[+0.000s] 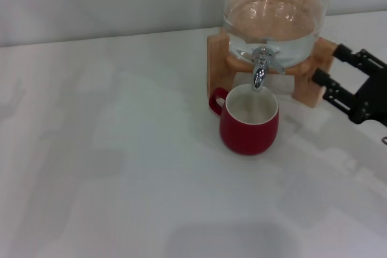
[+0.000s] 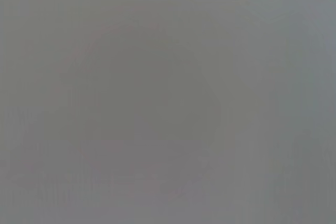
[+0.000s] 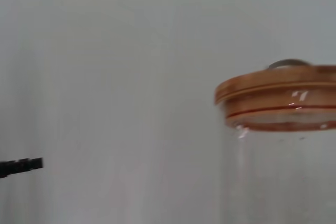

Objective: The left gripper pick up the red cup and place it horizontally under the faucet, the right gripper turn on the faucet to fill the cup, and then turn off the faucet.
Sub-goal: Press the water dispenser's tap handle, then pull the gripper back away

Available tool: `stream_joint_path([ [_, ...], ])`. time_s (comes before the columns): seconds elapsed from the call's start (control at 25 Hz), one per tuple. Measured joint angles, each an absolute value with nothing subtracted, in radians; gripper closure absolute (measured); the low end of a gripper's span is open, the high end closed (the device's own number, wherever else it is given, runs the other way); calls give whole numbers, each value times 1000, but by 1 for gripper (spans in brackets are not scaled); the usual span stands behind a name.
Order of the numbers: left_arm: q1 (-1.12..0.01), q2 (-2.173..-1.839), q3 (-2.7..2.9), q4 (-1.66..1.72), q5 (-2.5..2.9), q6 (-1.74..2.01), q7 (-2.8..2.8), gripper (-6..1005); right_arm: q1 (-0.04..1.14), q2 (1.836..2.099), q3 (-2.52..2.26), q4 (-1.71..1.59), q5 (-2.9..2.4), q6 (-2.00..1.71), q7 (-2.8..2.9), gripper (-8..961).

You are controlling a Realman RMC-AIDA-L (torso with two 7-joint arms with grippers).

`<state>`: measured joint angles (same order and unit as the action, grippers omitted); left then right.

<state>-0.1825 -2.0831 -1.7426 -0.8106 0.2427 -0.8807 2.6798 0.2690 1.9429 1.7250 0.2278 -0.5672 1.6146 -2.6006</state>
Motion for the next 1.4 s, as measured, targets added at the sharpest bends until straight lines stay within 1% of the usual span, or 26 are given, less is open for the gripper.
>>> stream_joint_path([
  [0.28, -183, -2083, -1741, -812, 243, -882, 2680, 123, 254, 1941, 1748, 230, -571, 1645, -2588, 332],
  [0.72, -190, -2083, -1741, -813, 242, -884, 2679, 124, 255, 1958, 1726, 229, -581, 1646, -2590, 332],
  [1.4, -195, -2083, -1741, -802, 242, -908, 2677, 124, 261, 1962, 1724, 225, -581, 1641, -2586, 332],
])
